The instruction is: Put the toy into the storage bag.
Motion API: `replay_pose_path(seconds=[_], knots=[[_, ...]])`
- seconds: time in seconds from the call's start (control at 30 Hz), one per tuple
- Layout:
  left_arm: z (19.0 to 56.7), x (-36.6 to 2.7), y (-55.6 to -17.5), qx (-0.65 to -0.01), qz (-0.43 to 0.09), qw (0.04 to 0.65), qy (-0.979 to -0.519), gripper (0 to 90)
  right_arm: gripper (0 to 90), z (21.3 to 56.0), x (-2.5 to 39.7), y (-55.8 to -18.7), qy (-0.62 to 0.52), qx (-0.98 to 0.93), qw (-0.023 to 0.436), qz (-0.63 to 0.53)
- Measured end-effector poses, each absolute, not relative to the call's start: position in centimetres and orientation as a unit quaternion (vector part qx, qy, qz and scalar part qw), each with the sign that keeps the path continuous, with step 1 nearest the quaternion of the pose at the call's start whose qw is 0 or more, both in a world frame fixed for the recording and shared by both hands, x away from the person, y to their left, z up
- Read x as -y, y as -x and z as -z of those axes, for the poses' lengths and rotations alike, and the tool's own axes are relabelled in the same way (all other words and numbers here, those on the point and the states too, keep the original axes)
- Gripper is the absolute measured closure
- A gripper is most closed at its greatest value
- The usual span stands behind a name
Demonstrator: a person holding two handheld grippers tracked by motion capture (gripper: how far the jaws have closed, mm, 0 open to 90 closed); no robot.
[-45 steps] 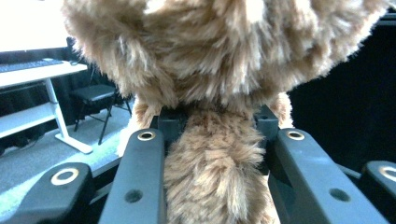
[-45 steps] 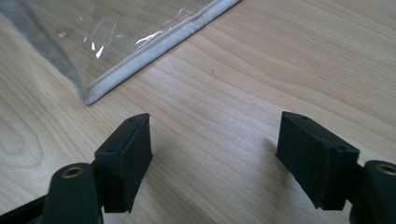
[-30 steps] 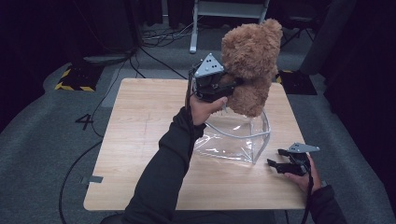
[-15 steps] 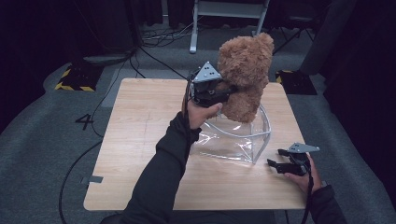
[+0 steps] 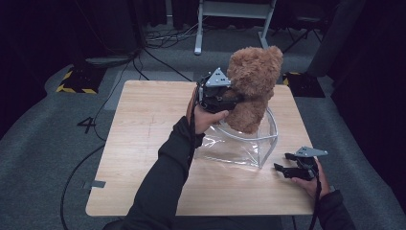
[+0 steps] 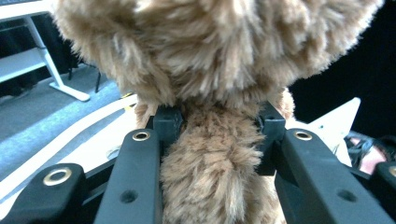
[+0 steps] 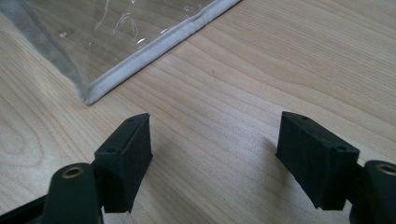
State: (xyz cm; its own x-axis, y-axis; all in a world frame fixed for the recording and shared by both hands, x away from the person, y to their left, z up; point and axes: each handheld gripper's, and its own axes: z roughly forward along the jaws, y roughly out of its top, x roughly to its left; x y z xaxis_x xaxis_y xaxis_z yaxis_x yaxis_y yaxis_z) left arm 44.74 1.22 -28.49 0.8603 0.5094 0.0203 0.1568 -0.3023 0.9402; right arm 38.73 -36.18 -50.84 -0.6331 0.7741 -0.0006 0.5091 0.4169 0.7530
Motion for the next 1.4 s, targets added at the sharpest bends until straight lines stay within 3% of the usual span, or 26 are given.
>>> replay_pose_path(seconds=[1.4], knots=[[30.0,-0.4,-45.7,-0.176,-0.115,0.393,-0.895,57.6,26.8,50.8,36.3,-38.8,-0.393,-0.821,0.172,-0.377]])
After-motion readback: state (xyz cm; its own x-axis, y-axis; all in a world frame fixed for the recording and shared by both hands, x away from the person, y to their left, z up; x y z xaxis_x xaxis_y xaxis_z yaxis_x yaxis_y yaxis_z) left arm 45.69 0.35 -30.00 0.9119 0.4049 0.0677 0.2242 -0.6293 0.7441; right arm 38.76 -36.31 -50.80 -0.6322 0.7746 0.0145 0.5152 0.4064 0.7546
